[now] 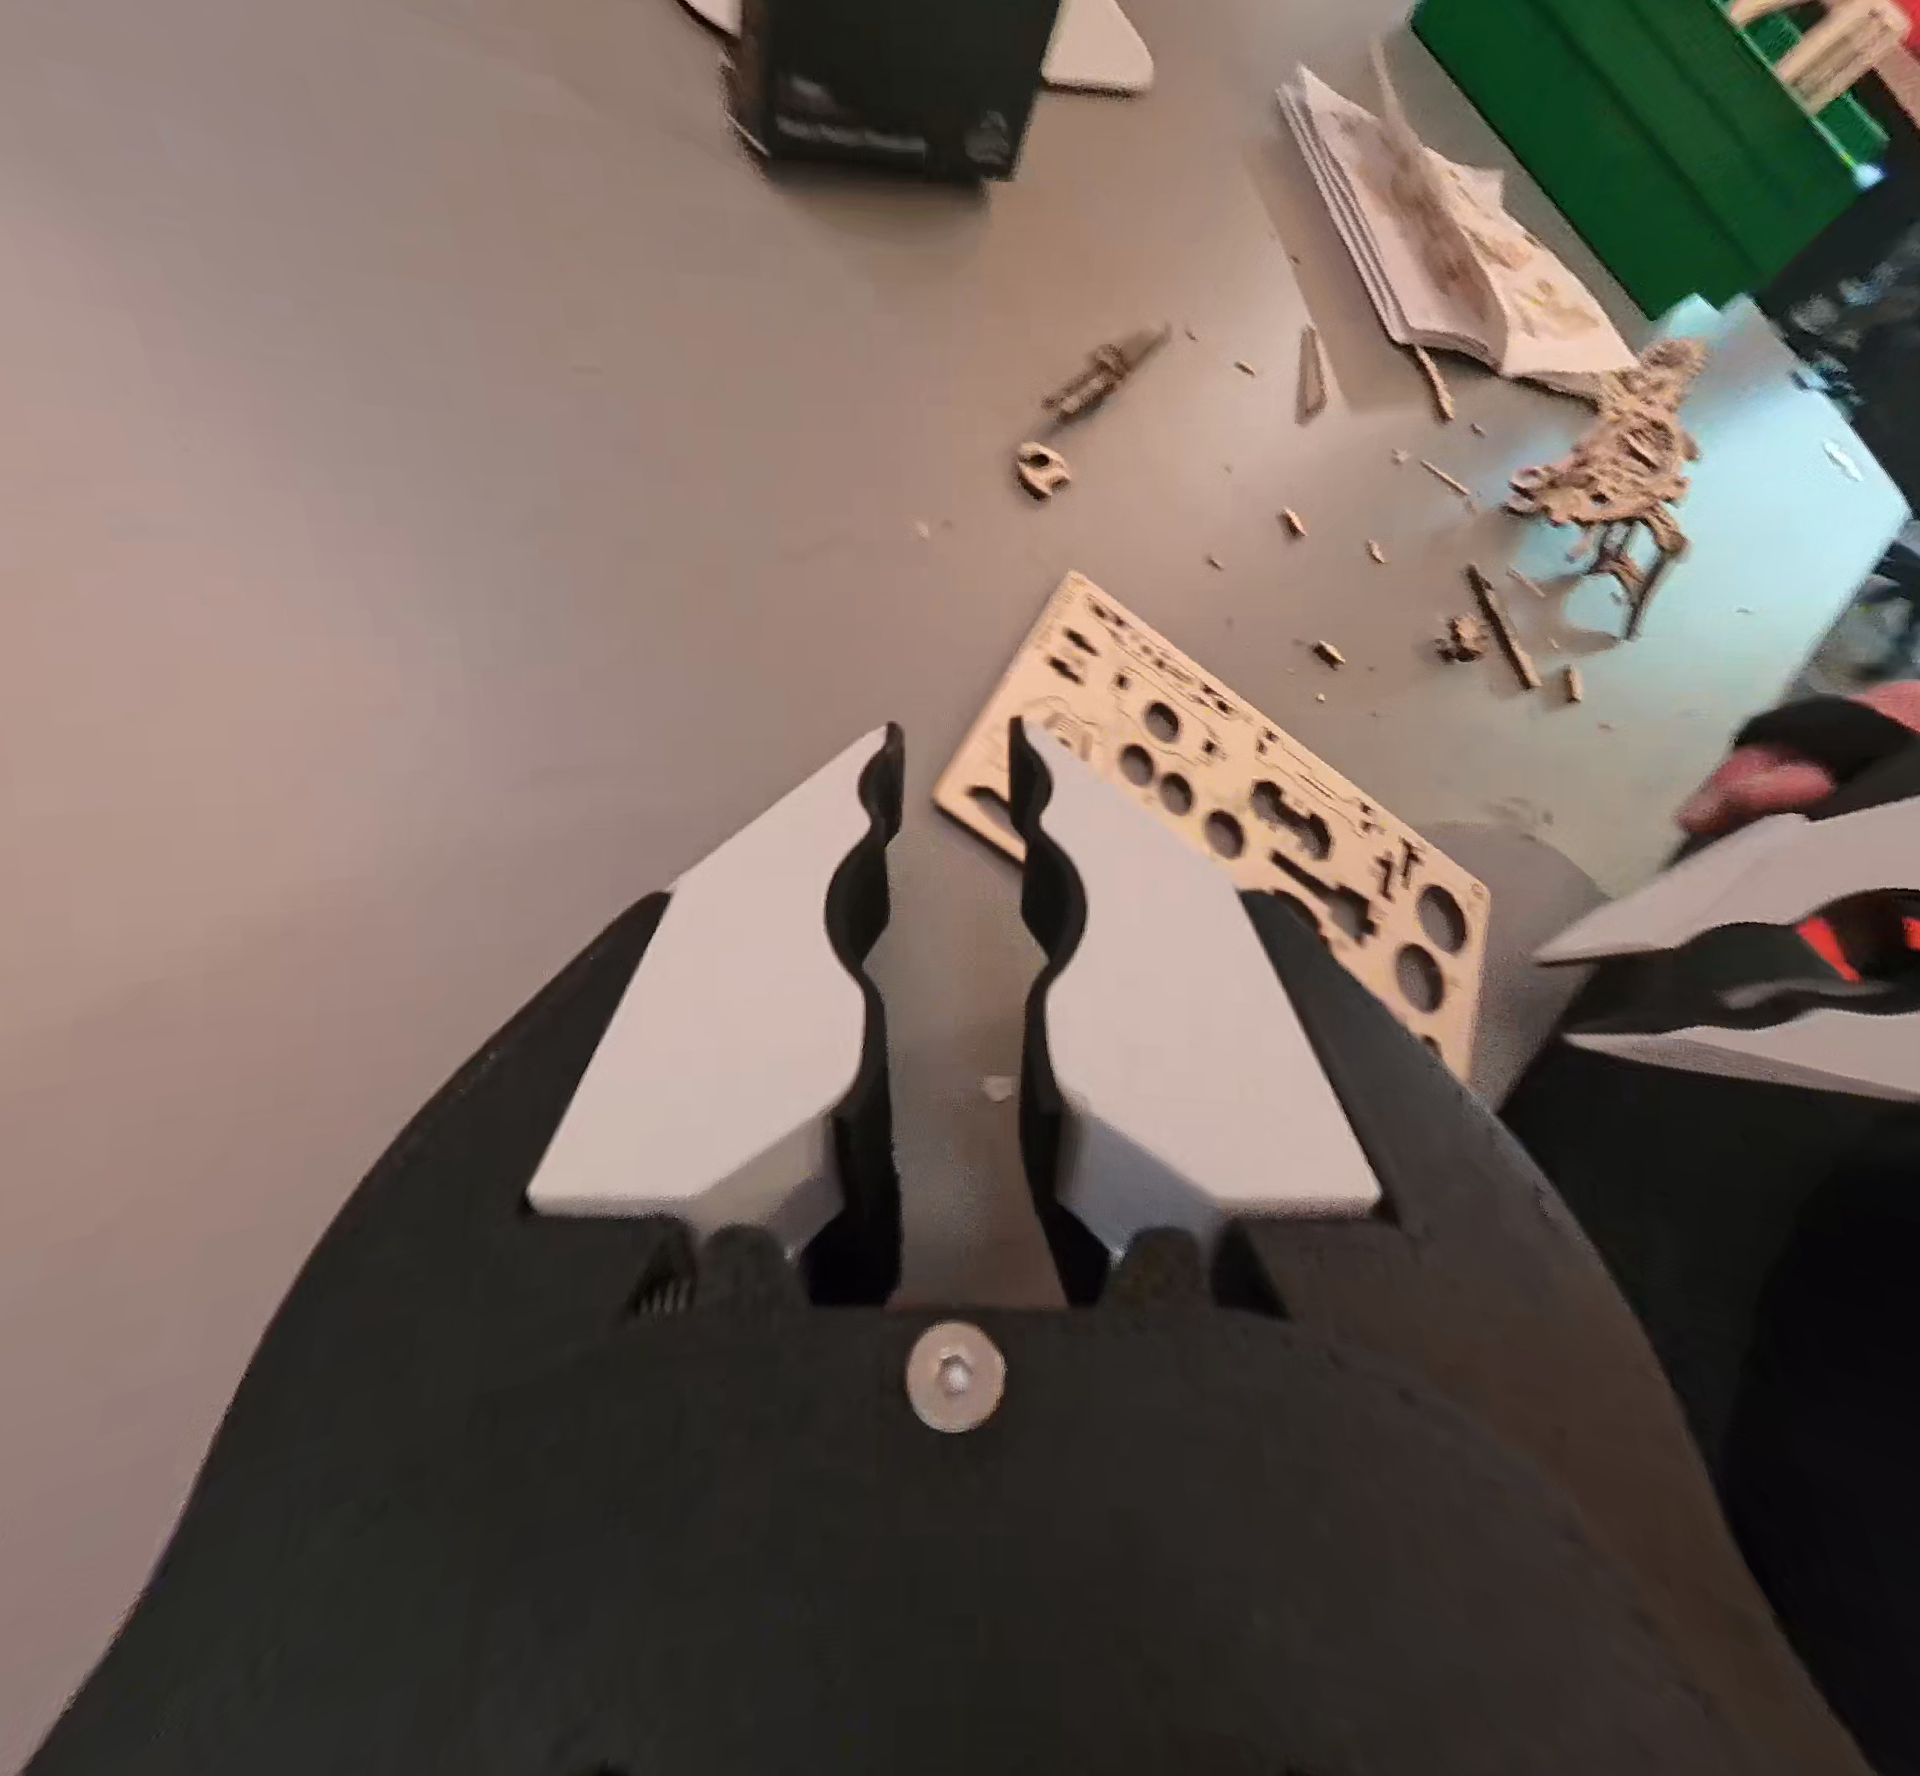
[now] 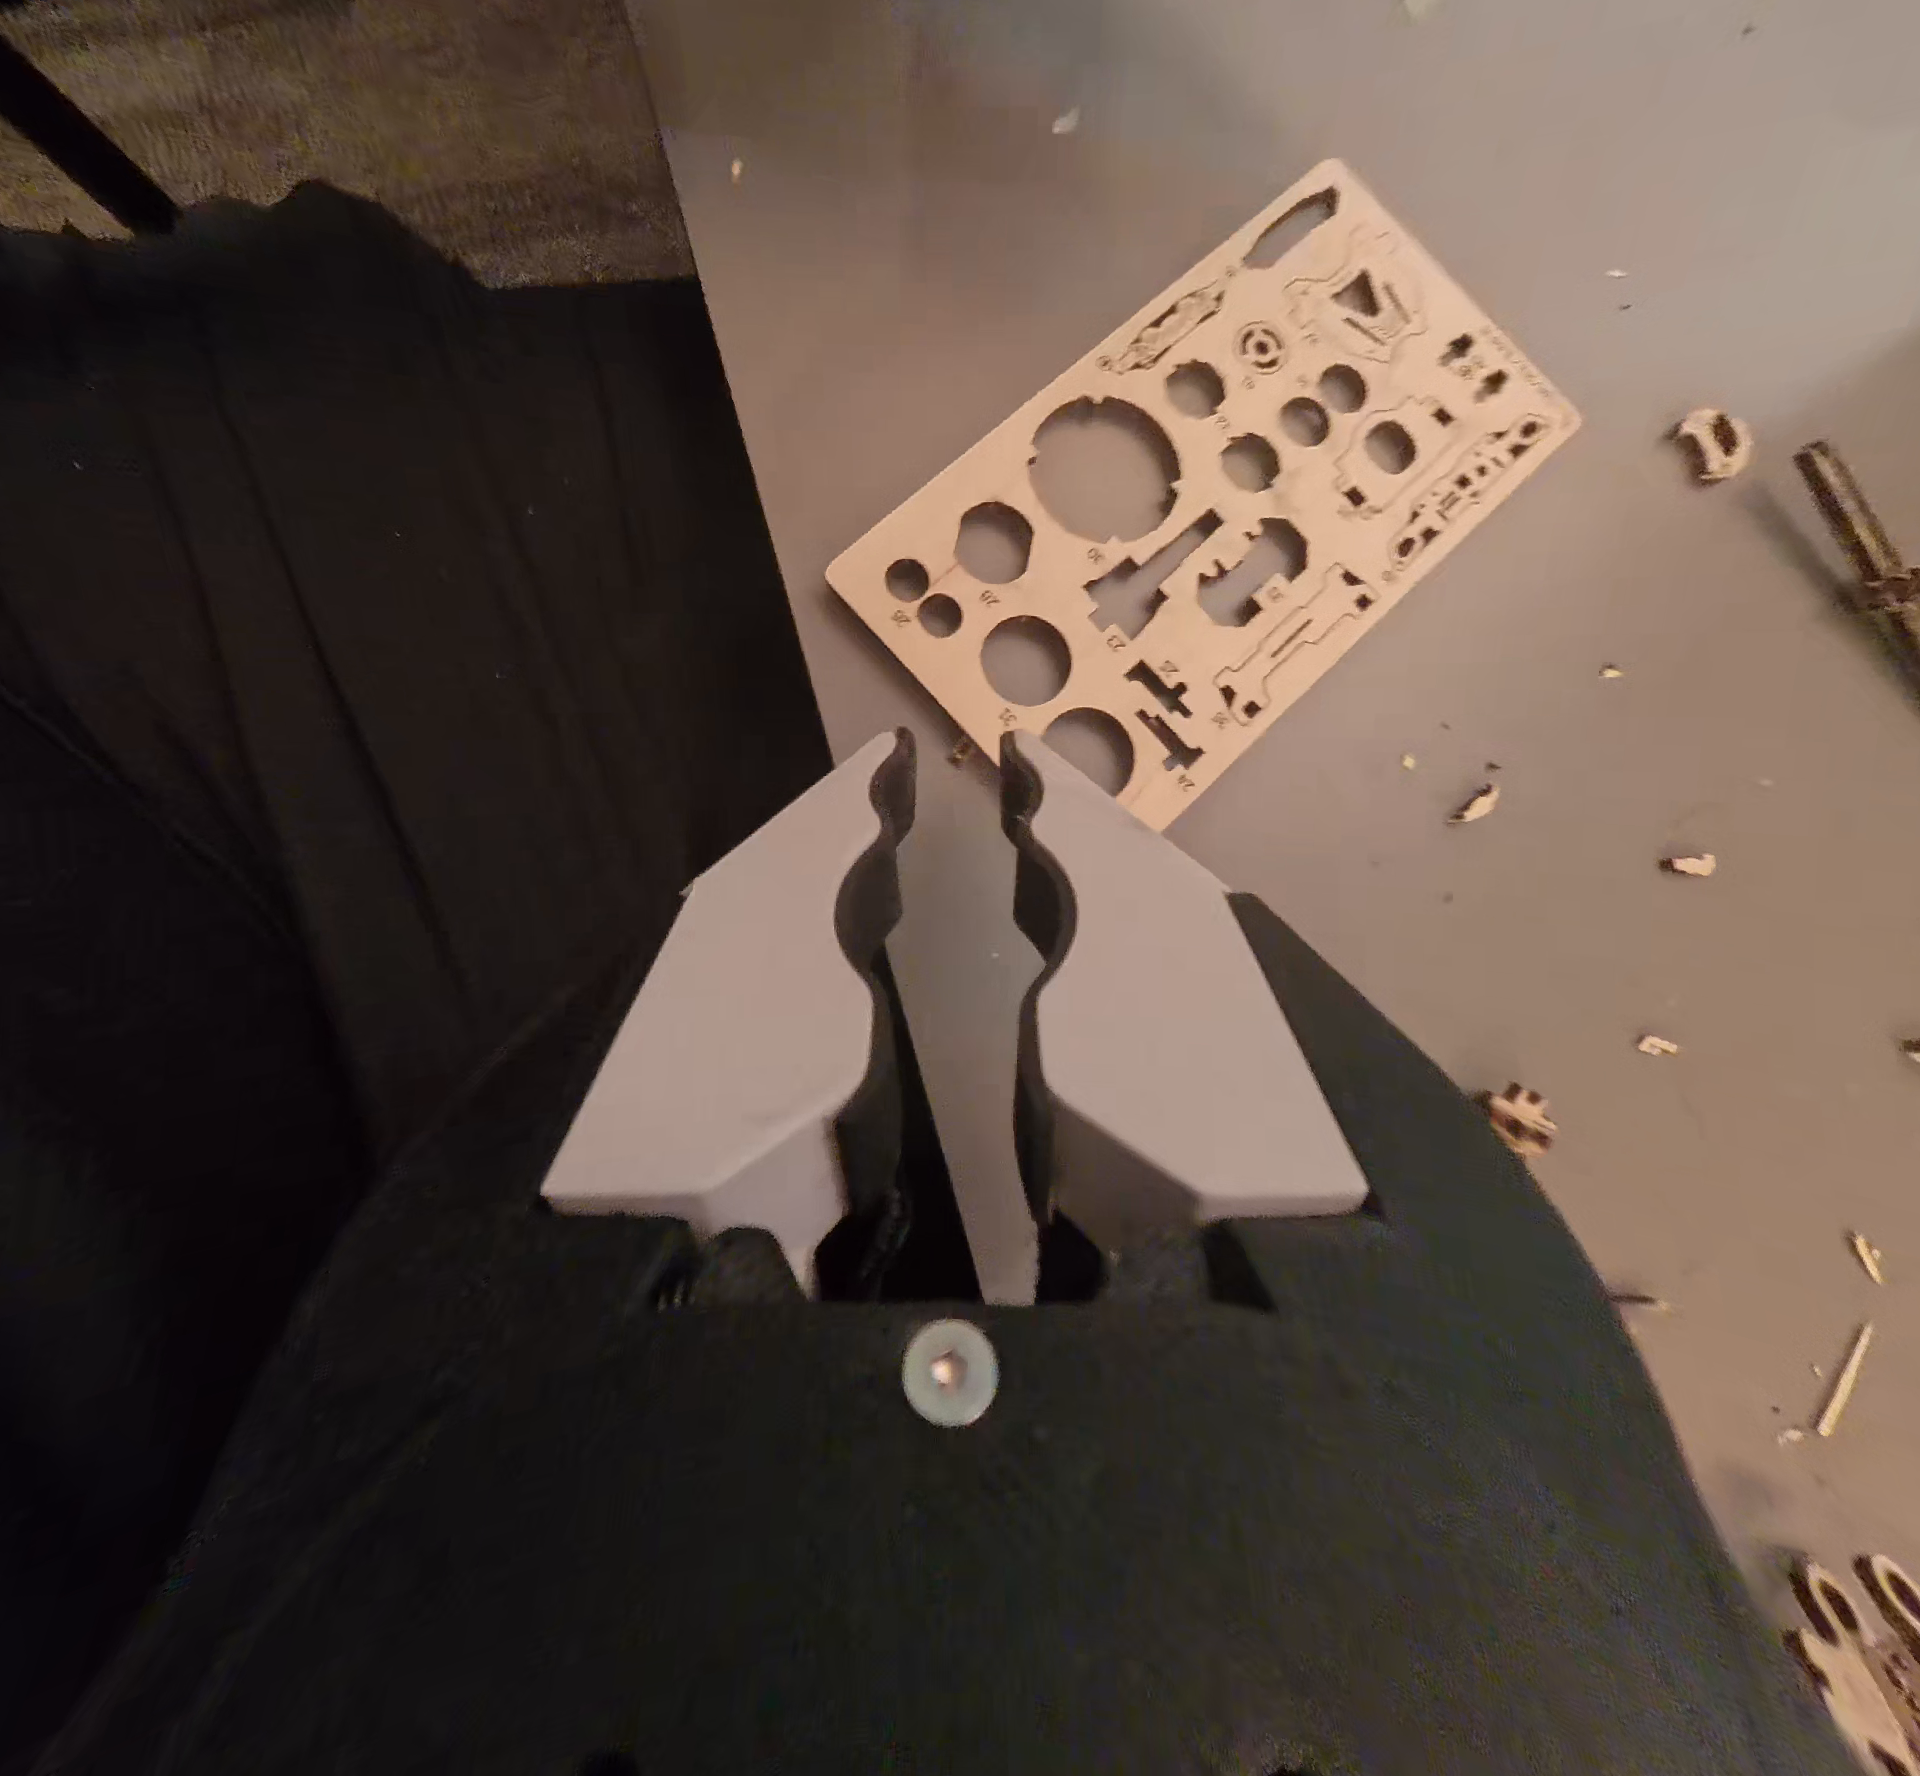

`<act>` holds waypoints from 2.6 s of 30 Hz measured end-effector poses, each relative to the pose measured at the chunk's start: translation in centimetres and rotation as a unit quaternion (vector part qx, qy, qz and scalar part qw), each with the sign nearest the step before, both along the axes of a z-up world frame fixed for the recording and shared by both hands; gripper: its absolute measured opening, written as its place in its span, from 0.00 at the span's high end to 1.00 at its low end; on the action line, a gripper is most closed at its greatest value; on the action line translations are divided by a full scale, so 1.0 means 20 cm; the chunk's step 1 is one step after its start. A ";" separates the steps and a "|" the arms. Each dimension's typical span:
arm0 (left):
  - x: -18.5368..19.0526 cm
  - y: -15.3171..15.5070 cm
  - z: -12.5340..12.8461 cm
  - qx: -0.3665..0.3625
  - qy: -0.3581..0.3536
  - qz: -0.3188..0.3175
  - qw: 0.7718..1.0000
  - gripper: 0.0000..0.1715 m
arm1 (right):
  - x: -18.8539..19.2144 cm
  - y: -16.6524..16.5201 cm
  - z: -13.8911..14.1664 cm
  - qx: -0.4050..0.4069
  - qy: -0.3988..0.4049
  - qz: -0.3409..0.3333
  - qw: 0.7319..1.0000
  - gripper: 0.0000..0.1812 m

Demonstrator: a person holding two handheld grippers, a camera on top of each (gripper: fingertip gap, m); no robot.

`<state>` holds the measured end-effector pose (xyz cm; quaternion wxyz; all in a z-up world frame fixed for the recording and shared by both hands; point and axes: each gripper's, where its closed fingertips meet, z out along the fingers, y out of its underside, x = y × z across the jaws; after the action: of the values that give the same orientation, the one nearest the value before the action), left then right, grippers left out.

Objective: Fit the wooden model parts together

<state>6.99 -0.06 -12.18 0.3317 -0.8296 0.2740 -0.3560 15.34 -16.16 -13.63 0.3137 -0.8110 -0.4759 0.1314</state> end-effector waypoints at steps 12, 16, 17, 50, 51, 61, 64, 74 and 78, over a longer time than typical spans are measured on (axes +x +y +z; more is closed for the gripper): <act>-0.63 0.60 -0.06 0.095 0.315 0.052 0.943 0.84 | 0.16 0.04 0.04 -0.012 0.028 -0.055 0.998 0.93; -0.70 0.66 -0.16 0.060 0.363 0.001 0.930 0.85 | 0.16 0.04 0.05 -0.019 0.036 -0.054 0.998 0.92; -0.72 0.66 -0.19 0.049 0.364 -0.006 0.930 0.85 | 0.16 0.04 0.05 -0.021 0.037 -0.054 0.998 0.92; 0.80 -0.28 0.09 0.035 0.014 -0.251 0.967 0.94 | 0.66 0.26 -0.10 -0.057 0.011 -0.210 0.976 0.86; 0.84 -0.30 0.06 0.028 0.020 -0.259 0.965 0.94 | 0.65 0.26 -0.10 -0.059 0.011 -0.210 0.976 0.86; 1.00 -0.44 -0.07 -0.066 0.017 -0.302 0.951 0.94 | 0.64 0.29 -0.11 -0.042 -0.010 -0.206 0.978 0.89; 1.01 -0.45 -0.05 -0.079 -0.008 -0.298 0.951 0.94 | 0.63 0.31 -0.11 -0.032 -0.026 -0.197 0.980 0.91; 1.00 -0.45 0.21 -0.002 -0.136 -0.309 0.941 0.94 | 0.59 0.34 0.09 0.024 0.053 -0.178 0.982 0.93; 0.97 -0.46 0.35 0.091 -0.166 -0.326 0.926 0.94 | 0.60 0.36 0.30 0.087 0.123 -0.166 0.975 0.93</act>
<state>26.37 -9.34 -5.14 0.3124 -0.5902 0.5015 -0.5501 27.29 -8.93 -7.57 0.4568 -0.8258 -0.3022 0.1343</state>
